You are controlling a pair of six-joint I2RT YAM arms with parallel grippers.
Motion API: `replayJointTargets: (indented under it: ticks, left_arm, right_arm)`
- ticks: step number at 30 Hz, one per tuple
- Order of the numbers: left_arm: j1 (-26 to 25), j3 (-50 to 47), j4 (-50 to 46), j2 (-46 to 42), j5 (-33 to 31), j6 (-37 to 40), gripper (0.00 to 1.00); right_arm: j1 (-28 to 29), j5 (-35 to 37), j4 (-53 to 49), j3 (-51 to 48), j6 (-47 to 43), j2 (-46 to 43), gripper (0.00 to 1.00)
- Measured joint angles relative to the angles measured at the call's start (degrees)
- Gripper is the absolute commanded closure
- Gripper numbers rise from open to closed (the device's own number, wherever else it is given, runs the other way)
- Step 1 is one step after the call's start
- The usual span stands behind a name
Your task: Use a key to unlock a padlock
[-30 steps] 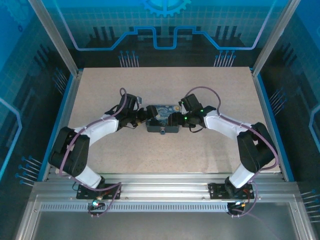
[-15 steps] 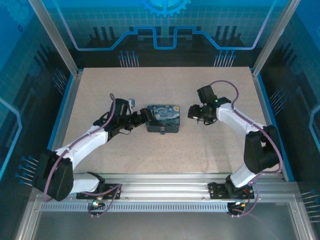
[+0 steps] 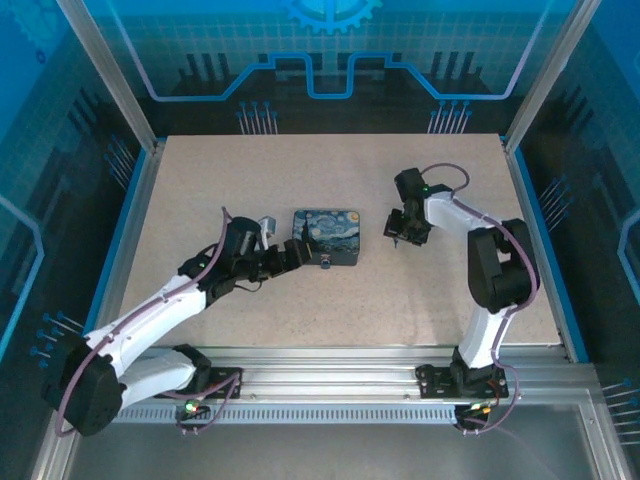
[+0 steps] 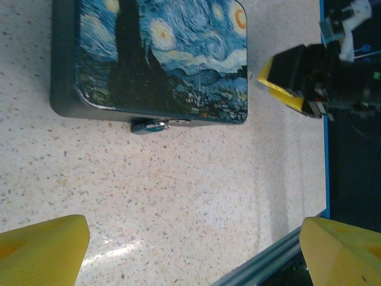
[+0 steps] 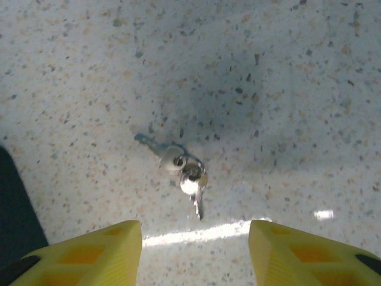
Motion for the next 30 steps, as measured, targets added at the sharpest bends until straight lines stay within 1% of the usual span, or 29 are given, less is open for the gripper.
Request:
replayJointTargets:
  ticks: [5,8,13,14,17,21,27,29,30]
  left_arm:
    - [-1.16,-0.04,0.04,0.59,0.0,-0.11,0.08]
    - [-1.88,-0.04,0.2,1.33,0.0,-0.57,0.08]
    - [-2.12,-0.04,0.22,2.1,0.0,-1.44,0.08]
    - [-2.12,-0.07,0.22,2.16,0.0,-1.53,0.08]
    - [-2.12,-0.59,0.76,2.19,0.0,-1.55,0.08]
    - [-2.12,-1.4,1.11,2.19,0.02,-1.55,0.08]
    - [-2.12,-2.45,1.84,2.19,0.0,-1.75,0.08]
    - [-2.12,-2.62,1.92,2.19,0.0,-1.97,0.08]
    - [-2.12,-2.64,1.9,2.19,0.0,-2.01,0.08]
  right_arm:
    - [-0.79,-1.64,0.57,1.68,-1.73,4.04,0.51]
    - [-0.81,-2.34,0.66,2.16,-2.62,5.29,0.55]
    - [-0.81,-3.02,1.05,2.97,-3.45,6.49,0.59]
    - [-0.81,-3.19,1.07,3.13,-3.54,6.62,0.61]
    - [-0.92,-3.17,0.63,3.56,-3.87,7.13,0.63]
    - [-1.14,-2.93,-0.66,4.57,-4.46,7.8,0.71]
    - [-1.14,-1.79,-2.6,6.14,-5.16,8.52,0.93]
    - [-1.07,-2.05,-2.34,6.93,-5.31,9.03,0.98]
    - [-1.07,-2.19,-2.14,7.17,-5.38,9.05,0.99]
